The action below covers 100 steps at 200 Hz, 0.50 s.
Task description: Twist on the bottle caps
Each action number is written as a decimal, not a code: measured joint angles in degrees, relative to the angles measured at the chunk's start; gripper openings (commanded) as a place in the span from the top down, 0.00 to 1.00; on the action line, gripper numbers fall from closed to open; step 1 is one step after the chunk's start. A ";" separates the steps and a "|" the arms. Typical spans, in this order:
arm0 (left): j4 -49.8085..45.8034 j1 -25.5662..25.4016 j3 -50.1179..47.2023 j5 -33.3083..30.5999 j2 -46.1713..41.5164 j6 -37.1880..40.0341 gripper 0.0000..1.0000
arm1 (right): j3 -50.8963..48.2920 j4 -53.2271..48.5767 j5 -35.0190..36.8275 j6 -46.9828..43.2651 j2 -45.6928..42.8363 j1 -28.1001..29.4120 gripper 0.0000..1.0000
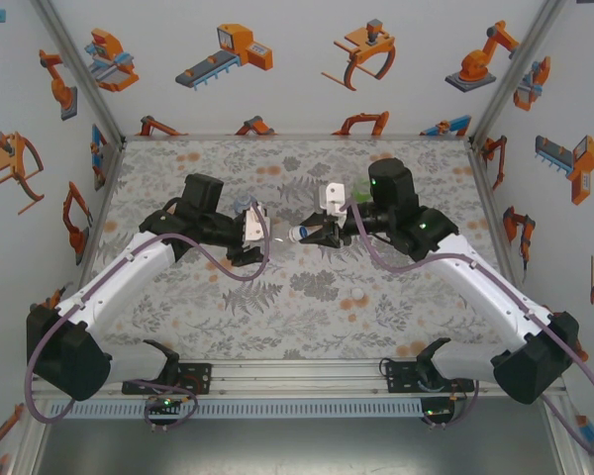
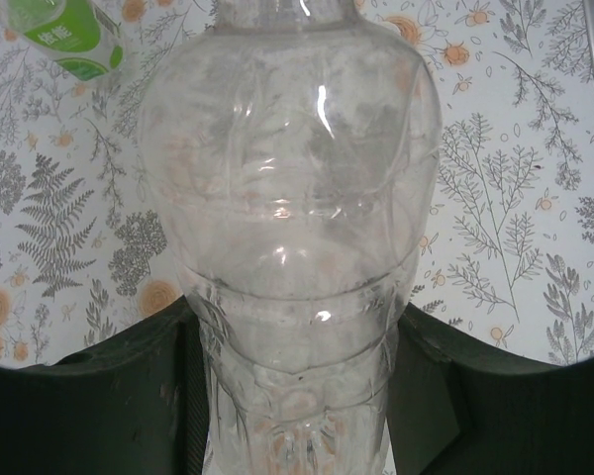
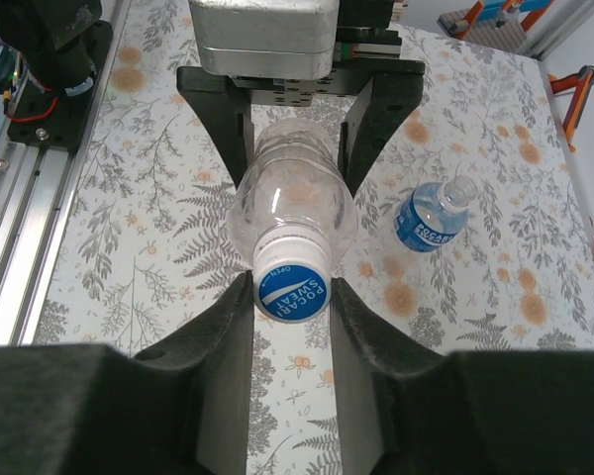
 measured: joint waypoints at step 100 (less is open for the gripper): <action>0.20 0.87 -0.11 -7.67 0.92 -1.90 1.00 | 1.66 2.43 16.50 64.02 6.51 -0.26 1.00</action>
